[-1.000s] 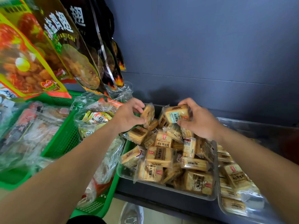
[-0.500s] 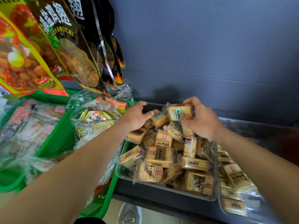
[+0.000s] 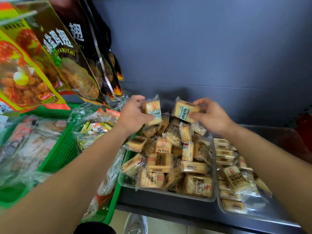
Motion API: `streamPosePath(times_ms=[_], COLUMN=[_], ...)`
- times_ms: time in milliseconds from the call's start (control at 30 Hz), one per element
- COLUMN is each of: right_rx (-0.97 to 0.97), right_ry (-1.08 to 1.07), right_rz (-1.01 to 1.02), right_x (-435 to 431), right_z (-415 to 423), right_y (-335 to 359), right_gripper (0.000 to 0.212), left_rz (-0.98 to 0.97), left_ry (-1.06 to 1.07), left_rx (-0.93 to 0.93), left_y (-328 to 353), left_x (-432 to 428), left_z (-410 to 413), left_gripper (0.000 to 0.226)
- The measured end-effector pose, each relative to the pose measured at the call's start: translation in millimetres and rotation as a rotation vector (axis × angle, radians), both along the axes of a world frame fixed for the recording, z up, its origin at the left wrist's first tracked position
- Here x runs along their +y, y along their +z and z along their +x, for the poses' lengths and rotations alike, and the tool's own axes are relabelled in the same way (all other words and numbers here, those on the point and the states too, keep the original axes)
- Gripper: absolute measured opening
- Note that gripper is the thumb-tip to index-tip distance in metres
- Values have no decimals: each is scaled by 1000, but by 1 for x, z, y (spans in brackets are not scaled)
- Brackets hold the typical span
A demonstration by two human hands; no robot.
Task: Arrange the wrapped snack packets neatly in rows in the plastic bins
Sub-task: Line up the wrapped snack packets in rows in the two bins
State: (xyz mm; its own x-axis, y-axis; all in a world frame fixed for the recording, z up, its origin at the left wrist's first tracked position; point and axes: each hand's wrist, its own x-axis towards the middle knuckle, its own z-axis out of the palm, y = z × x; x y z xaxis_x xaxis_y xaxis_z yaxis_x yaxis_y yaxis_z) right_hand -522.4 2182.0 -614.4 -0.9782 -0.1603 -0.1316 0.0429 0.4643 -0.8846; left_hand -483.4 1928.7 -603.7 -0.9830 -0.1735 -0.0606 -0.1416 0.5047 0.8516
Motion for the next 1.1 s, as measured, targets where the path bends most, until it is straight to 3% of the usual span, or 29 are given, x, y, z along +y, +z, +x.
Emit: streamPosePath(times_ms=[200, 400, 500, 733, 900, 1000, 1100], right_rx=[-35, -198, -143, 12, 5, 14, 26], right_ry=[-145, -173, -95, 18, -38, -46, -69], right_rz=[-20, 181, 373, 586, 669, 606, 518], right_x=[105, 215, 242, 245, 238, 235, 231], right_z=[22, 42, 38, 9, 13, 16, 18], right_y=[25, -31, -69, -137, -163, -159, -161], right_gripper=[39, 34, 30, 21, 38, 40, 19], left_rz=[10, -63, -114, -222, -295, -320, -336], left_ry=[-214, -425, -479, -547, -568, -579, -596], left_rx=[95, 78, 45, 34, -7, -29, -61], left_y=[50, 29, 4, -37, -49, -55, -61], left_x=[72, 160, 191, 224, 230, 231, 230], left_z=[22, 6, -11, -37, -38, -37, -33], left_gripper=[39, 34, 33, 41, 41, 42, 43])
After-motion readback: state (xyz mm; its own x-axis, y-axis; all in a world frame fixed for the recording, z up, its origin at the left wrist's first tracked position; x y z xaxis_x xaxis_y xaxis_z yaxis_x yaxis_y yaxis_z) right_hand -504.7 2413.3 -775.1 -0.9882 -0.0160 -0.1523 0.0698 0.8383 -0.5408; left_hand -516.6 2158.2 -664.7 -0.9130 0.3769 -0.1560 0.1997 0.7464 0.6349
